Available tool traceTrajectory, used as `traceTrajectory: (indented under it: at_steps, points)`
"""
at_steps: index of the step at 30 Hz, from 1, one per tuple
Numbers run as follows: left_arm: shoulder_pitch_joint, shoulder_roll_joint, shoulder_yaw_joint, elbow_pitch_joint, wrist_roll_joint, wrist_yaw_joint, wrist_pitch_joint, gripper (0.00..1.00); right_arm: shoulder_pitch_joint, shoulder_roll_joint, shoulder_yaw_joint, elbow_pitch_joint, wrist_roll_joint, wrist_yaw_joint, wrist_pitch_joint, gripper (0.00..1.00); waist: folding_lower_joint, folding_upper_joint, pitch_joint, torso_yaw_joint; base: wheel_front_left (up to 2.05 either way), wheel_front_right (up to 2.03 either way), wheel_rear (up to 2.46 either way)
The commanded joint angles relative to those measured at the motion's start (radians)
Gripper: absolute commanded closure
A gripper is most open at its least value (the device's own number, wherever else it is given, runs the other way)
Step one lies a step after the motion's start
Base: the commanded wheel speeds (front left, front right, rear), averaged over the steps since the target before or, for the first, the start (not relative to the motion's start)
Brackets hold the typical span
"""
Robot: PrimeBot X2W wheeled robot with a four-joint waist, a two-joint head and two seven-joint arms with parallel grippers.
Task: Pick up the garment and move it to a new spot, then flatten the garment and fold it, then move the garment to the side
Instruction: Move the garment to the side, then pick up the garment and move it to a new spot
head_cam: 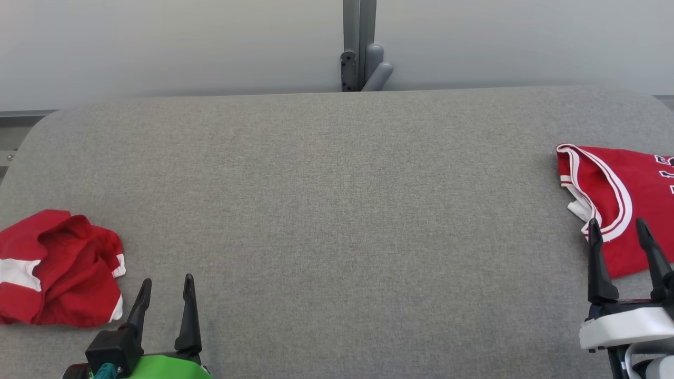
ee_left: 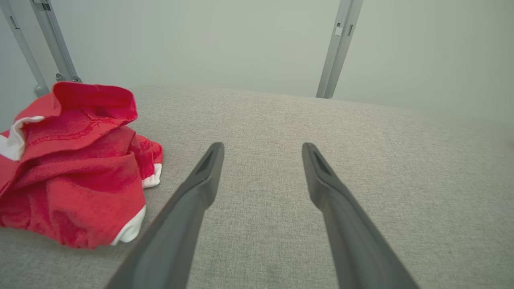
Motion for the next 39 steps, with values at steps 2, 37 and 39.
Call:
traceTrajectory:
  at_steps: [2, 37, 39]
  points:
    - [-0.01, 0.001, 0.011, 0.005, 0.002, -0.008, -0.003, 0.0, 0.021, 0.024, -0.013, -0.007, -0.019, -0.002, -0.002, 0.0, 0.0001, 0.011, -0.013, 0.01, 0.0, 0.0, 0.0]
    - [0.017, 0.001, -0.022, 0.005, -0.003, -0.033, -0.003, 0.0, 0.068, 0.096, 0.051, 0.08, -0.082, -0.002, -0.003, 0.0, 0.0001, 0.011, -0.037, 0.043, 0.0, 0.0, 0.0]
    - [0.011, 0.001, -0.022, 0.001, -0.003, -0.031, -0.003, 0.0, 0.058, 0.096, 0.051, 0.073, -0.083, -0.002, -0.003, 0.0, 0.0001, 0.011, -0.033, 0.058, 0.0, 0.0, 0.0]
